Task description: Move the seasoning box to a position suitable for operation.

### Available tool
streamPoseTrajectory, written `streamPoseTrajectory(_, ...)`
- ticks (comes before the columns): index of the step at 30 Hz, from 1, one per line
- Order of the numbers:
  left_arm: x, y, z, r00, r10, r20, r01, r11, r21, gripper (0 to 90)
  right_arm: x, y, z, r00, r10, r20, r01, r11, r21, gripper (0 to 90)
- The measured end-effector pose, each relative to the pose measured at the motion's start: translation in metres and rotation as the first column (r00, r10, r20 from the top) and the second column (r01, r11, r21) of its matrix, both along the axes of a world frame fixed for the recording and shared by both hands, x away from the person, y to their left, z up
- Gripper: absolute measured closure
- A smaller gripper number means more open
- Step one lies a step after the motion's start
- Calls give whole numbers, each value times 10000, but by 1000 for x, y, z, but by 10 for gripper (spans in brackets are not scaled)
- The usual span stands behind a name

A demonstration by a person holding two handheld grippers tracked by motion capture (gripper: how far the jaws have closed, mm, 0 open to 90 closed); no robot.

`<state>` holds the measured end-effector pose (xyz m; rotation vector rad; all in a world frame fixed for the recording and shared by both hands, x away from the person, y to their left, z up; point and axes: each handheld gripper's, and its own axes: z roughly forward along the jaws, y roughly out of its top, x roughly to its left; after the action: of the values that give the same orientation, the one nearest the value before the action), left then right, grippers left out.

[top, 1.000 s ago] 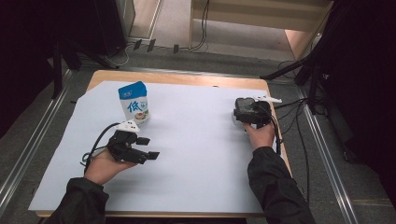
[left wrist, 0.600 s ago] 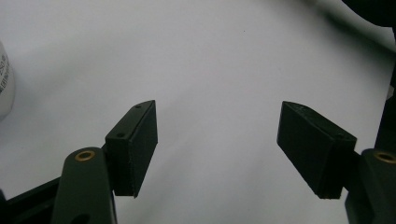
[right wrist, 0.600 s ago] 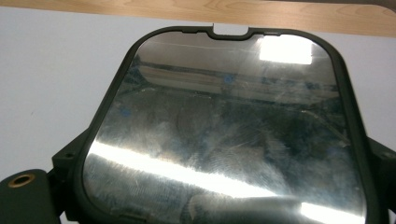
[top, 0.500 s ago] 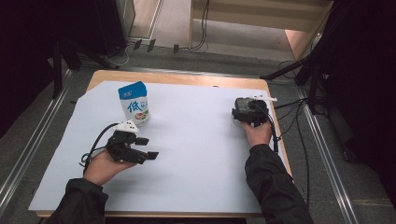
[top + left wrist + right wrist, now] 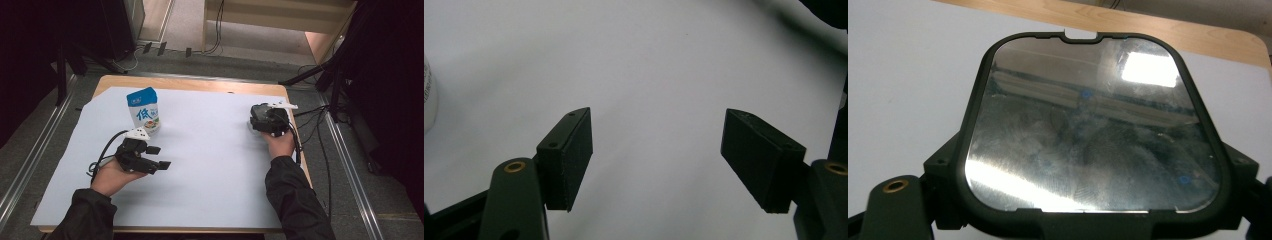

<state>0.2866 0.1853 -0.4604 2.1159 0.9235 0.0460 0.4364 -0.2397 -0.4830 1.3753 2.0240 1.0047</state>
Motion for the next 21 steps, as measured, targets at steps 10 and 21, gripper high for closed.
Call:
streamPoseTrajectory(10, 9, -5, 1, 9996, -259, -66, 259, 9997, -11, 288, -23, 8, 14, 9978, 611, 245, -616, 9979, 190, 162)
streamPoseTrajectory(21, 18, -3, -2, 9998, -158, -76, 159, 9998, 88, 309, -50, 25, 17, 9910, 1335, 119, -1340, 9894, 564, 162)
